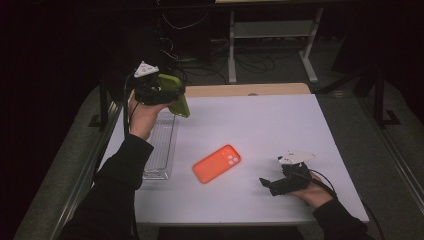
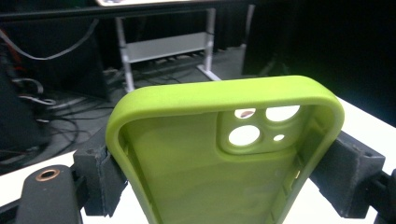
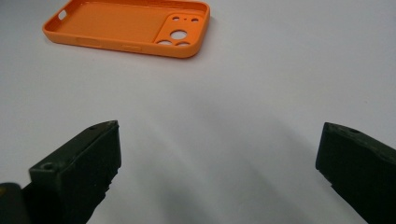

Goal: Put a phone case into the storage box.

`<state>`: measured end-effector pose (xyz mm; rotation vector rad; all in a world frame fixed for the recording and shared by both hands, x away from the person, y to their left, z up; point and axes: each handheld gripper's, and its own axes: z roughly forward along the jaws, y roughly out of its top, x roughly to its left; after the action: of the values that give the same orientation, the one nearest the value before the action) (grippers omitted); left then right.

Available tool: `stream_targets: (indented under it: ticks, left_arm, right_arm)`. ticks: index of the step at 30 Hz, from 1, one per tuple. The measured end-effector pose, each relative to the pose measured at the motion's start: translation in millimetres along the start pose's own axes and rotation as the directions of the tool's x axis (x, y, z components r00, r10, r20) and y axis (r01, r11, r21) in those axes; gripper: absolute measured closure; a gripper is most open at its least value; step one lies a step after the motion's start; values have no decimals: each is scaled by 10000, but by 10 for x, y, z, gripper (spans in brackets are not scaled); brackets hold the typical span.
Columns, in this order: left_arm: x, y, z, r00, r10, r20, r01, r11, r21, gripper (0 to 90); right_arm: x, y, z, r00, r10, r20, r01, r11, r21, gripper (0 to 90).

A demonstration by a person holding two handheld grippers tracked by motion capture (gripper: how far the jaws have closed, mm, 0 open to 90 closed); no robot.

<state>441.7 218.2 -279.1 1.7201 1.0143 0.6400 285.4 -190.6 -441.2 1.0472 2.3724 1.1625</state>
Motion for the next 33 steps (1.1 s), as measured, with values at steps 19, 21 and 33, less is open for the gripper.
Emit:
stream_targets:
  ticks: [19, 21, 33]
  left_arm:
    - [470, -237, 351, 9556, -427, -2915, 715, 9935, 891, 153]
    - [482, -273, 397, 9506, -228, -3096, 624, 9910, 1184, 153]
    - [559, -498, 616, 9367, -308, -3489, 1008, 9777, 1842, 151]
  right_arm:
    - [-21, 1, -5, 10000, -1, -56, 1, 10000, -59, 0]
    - [-21, 2, -4, 10000, -7, -50, 7, 10000, -69, 0]
    - [-11, 0, -9, 9998, 87, -153, -88, 10000, -39, 0]
